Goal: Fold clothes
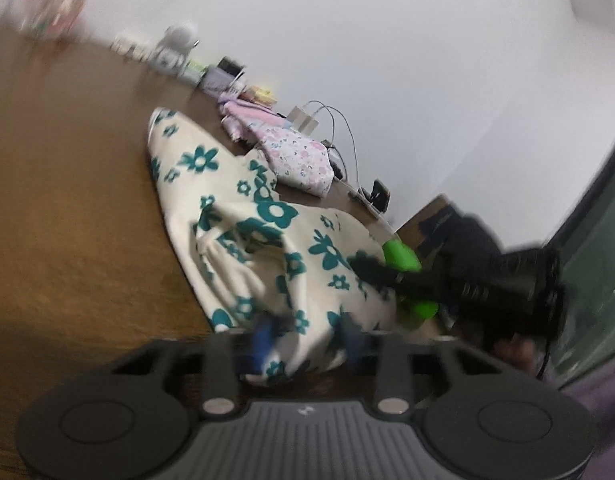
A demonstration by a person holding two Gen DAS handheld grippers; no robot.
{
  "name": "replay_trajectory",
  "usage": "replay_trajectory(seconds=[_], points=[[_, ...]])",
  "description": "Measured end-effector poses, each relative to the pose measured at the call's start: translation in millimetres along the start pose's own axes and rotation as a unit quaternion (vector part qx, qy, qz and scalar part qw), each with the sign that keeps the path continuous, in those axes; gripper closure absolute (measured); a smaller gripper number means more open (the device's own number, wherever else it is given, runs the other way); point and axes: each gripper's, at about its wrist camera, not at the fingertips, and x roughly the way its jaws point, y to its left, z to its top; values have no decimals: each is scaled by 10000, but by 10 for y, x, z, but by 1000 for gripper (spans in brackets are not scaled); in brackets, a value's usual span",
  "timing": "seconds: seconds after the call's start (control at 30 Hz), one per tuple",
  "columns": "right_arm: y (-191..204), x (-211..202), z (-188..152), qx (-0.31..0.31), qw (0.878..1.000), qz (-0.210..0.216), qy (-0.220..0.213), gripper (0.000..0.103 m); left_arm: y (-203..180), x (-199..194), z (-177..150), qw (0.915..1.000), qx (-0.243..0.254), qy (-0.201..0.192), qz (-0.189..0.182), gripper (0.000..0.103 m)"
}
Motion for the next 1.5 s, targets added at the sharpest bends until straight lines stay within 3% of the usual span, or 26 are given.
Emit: replay_trajectory(seconds=[0.1, 0.13, 0.17, 0.2, 0.23, 0.3, 0.37, 0.5, 0.53, 0.57, 0.63, 0.7, 0.87, 1.03, 1.17, 1.23, 1.4, 1.43, 1.5], points=[[-32, 35, -57, 205, 9998, 16, 52, 93, 23, -38, 49, 9999, -97, -63, 51, 87], [-43, 47, -76, 274, 9996, 21, 70, 93, 30, -51, 65, 9999, -129, -84, 68, 85], [-54, 59, -94, 342, 9994, 27, 87, 93, 38, -63, 81, 9998, -162, -104, 85, 71], [-65, 70, -113, 411, 9991, 32, 105, 92, 45, -76, 98, 9997, -194, -125, 103, 73], [-75, 82, -132, 479, 9988, 37, 122, 85, 53, -88, 114, 9996, -227, -146, 120, 72], [-97, 105, -170, 616, 9980, 48, 157, 61, 68, -114, 147, 9993, -291, -188, 154, 58], [-74, -1, -122, 525, 9986, 66, -61, 59, 83, -139, 179, 9989, -356, -230, 188, 44], [-32, -213, 16, 320, 9981, -5, -529, 59, 98, -29, 317, 9977, -462, -265, 411, 45], [-32, -196, 40, 313, 9980, -42, -550, 60, 101, 4, 355, 9973, -488, -273, 472, 53], [-35, -150, 58, 314, 9981, -68, -534, 61, 104, 37, 392, 9969, -514, -280, 533, 75], [-40, -59, 93, 317, 9982, -119, -500, 84, 127, 98, 446, 9957, -574, -272, 674, 90], [-52, 43, 68, 336, 9983, -223, -432, 95, 198, 146, 445, 9938, -659, -201, 868, 96], [-85, 304, -26, 391, 9976, -513, -241, 98, 33, 197, 498, 9941, -235, -253, 1026, 94], [85, 97, 102, 64, 9964, -730, -435, 93, -169, 241, 557, 9925, 257, -328, 1147, 85], [194, 200, 82, -374, 9949, -884, -322, 93, -331, 276, 604, 9894, 651, -388, 1241, 86], [249, 252, 72, -593, 9933, -961, -265, 94, -394, 276, 614, 9875, 846, -403, 1267, 94], [386, 381, 48, -1138, 9868, -1149, -121, 96, -427, 157, 544, 9835, 1324, -337, 1184, 97], [413, 406, 43, -1246, 9850, -1186, -93, 95, -434, 134, 530, 9824, 1419, -324, 1167, 94], [456, 245, 81, -1458, 9840, -1002, -223, 86, -447, 86, 502, 9800, 1609, -298, 1132, 72]])
